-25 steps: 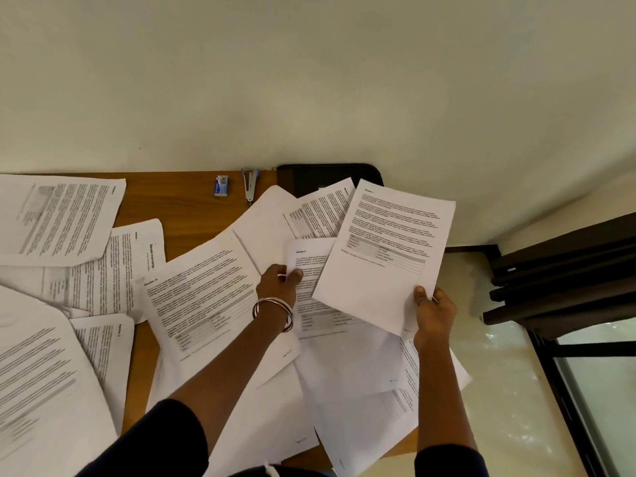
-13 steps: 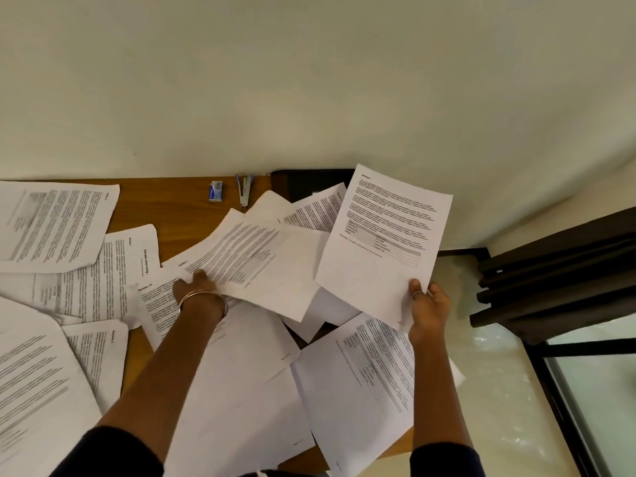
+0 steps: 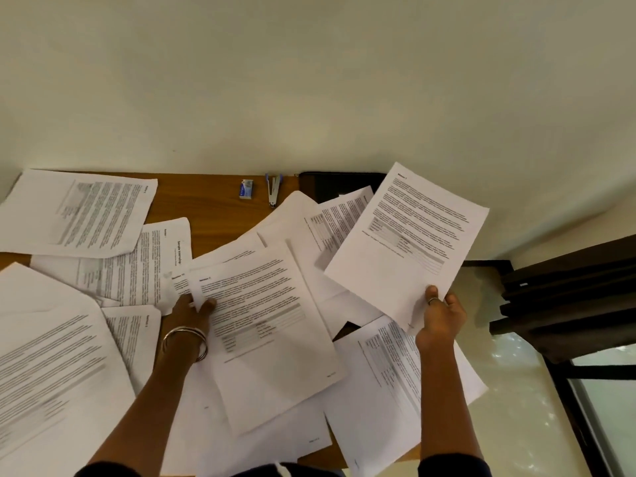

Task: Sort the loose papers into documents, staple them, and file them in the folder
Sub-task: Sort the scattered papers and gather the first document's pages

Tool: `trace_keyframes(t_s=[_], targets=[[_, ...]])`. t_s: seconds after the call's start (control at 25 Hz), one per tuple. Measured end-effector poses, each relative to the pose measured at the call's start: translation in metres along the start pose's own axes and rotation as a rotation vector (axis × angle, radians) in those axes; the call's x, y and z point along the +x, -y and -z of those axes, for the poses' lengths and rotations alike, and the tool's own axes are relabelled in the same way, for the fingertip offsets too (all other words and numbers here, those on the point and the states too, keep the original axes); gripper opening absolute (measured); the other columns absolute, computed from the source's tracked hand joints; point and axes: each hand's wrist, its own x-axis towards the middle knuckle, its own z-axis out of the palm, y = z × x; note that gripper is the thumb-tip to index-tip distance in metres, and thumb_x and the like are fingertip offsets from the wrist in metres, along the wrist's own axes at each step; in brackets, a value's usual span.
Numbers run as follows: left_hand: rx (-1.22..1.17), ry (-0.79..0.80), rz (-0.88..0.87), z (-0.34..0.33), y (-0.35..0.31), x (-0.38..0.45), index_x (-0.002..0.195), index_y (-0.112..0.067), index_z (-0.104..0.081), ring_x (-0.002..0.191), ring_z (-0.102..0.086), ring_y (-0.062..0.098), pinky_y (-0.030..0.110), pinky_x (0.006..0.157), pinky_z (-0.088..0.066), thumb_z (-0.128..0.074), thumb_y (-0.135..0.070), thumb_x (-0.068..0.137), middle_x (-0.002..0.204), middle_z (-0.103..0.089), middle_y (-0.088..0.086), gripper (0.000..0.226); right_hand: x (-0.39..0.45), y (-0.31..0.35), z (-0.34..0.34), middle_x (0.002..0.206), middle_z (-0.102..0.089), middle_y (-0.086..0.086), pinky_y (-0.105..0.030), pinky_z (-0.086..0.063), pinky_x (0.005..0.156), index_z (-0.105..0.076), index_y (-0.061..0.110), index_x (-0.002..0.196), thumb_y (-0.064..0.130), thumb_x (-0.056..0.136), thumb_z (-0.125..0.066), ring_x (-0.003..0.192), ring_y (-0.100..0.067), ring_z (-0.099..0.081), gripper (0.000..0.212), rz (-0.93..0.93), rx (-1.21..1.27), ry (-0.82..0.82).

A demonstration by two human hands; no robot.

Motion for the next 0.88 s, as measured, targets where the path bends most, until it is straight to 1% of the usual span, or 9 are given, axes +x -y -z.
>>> trace_keyframes(t_s=[0.12, 0.24, 0.4, 0.48, 0.56, 0.68, 0.76, 0.84, 0.88], targets=[[-0.011, 0.007, -0.033, -0.001, 0.006, 0.001, 0.122, -0.017, -0.051, 0.106, -0.059, 0.036, 0.053, 0.093, -0.047, -0.067, -0.033, 0.082, 0.122, -0.062, 0.010, 0.045, -0.007, -0.004, -0.003, 0.107, -0.064, -0.002, -0.035, -0.046, 0.083, -0.063, 0.009, 0.115, 0.015, 0.094, -0.059, 0.096, -0.022, -0.056, 0.023, -0.009, 0.000, 0.006], [-0.056, 0.034, -0.037, 0.003, 0.010, 0.000, 0.127, -0.024, -0.046, 0.102, -0.062, 0.033, 0.052, 0.089, -0.050, -0.073, -0.031, 0.077, 0.119, -0.064, 0.006, 0.057, -0.018, -0.008, -0.010, 0.109, -0.065, -0.006, -0.035, -0.048, 0.085, -0.063, 0.007, 0.115, 0.014, 0.093, -0.060, 0.100, -0.025, -0.058, 0.023, 0.020, -0.035, 0.048], [-0.159, -0.031, 0.011, 0.003, -0.001, -0.016, 0.141, -0.015, -0.026, 0.109, -0.057, 0.038, 0.051, 0.094, -0.045, -0.068, -0.014, 0.082, 0.124, -0.058, 0.016, 0.073, -0.050, -0.024, -0.031, 0.117, -0.065, -0.009, -0.036, -0.049, 0.089, -0.063, 0.010, 0.117, 0.012, 0.093, -0.058, 0.105, -0.025, -0.059, 0.024, 0.135, -0.301, 0.324], [0.054, -0.174, -0.100, -0.001, -0.007, -0.024, 0.138, -0.011, -0.033, 0.113, -0.049, 0.043, 0.054, 0.094, -0.043, -0.066, -0.013, 0.082, 0.126, -0.050, 0.024, 0.065, -0.072, -0.035, -0.041, 0.118, -0.066, -0.007, -0.037, -0.050, 0.094, -0.063, 0.012, 0.120, 0.010, 0.093, -0.056, 0.107, -0.023, -0.060, 0.027, 0.204, -0.428, 0.453], [0.282, -0.330, -0.265, 0.002, -0.010, -0.028, 0.130, -0.007, -0.045, 0.114, -0.044, 0.047, 0.058, 0.090, -0.042, -0.065, -0.010, 0.081, 0.126, -0.044, 0.027, 0.053, -0.091, -0.050, -0.057, 0.117, -0.067, -0.008, -0.029, -0.047, 0.095, -0.061, 0.010, 0.123, 0.008, 0.093, -0.056, 0.104, -0.020, -0.061, 0.031, 0.317, -0.551, 0.518], [0.365, -0.313, -0.558, -0.007, -0.011, -0.032, 0.118, -0.005, -0.058, 0.115, -0.046, 0.046, 0.059, 0.089, -0.044, -0.070, -0.008, 0.077, 0.127, -0.048, 0.024, 0.043, -0.099, -0.065, -0.058, 0.119, -0.061, -0.013, -0.028, -0.042, 0.098, -0.055, 0.005, 0.129, 0.010, 0.094, -0.055, 0.110, -0.023, -0.056, 0.035, 0.460, -0.719, 0.434], [0.398, -0.193, -0.732, -0.019, -0.007, -0.033, 0.116, -0.005, -0.060, 0.118, -0.047, 0.044, 0.060, 0.090, -0.045, -0.074, -0.010, 0.075, 0.129, -0.052, 0.021, 0.044, -0.088, -0.069, -0.042, 0.127, -0.054, -0.014, -0.031, -0.037, 0.099, -0.051, 0.007, 0.132, 0.016, 0.095, -0.054, 0.118, -0.027, -0.048, 0.038, 0.473, -0.807, 0.258], [0.493, -0.027, -0.850, -0.035, 0.000, -0.040, 0.123, -0.009, -0.057, 0.125, -0.044, 0.040, 0.059, 0.091, -0.045, -0.075, -0.018, 0.075, 0.136, -0.049, 0.017, 0.053, -0.074, -0.072, -0.016, 0.140, -0.044, -0.015, -0.036, -0.034, 0.105, -0.042, 0.007, 0.138, 0.025, 0.096, -0.053, 0.129, -0.029, -0.039, 0.047, 0.420, -0.882, 0.057], [0.562, 0.055, -0.882, -0.042, 0.003, -0.043, 0.130, -0.012, -0.052, 0.130, -0.040, 0.038, 0.059, 0.092, -0.044, -0.075, -0.024, 0.075, 0.142, -0.043, 0.014, 0.061, -0.068, -0.075, -0.005, 0.149, -0.035, -0.016, -0.040, -0.029, 0.110, -0.034, 0.006, 0.144, 0.031, 0.096, -0.052, 0.137, -0.031, -0.031, 0.056, 0.378, -0.911, 0.031]])
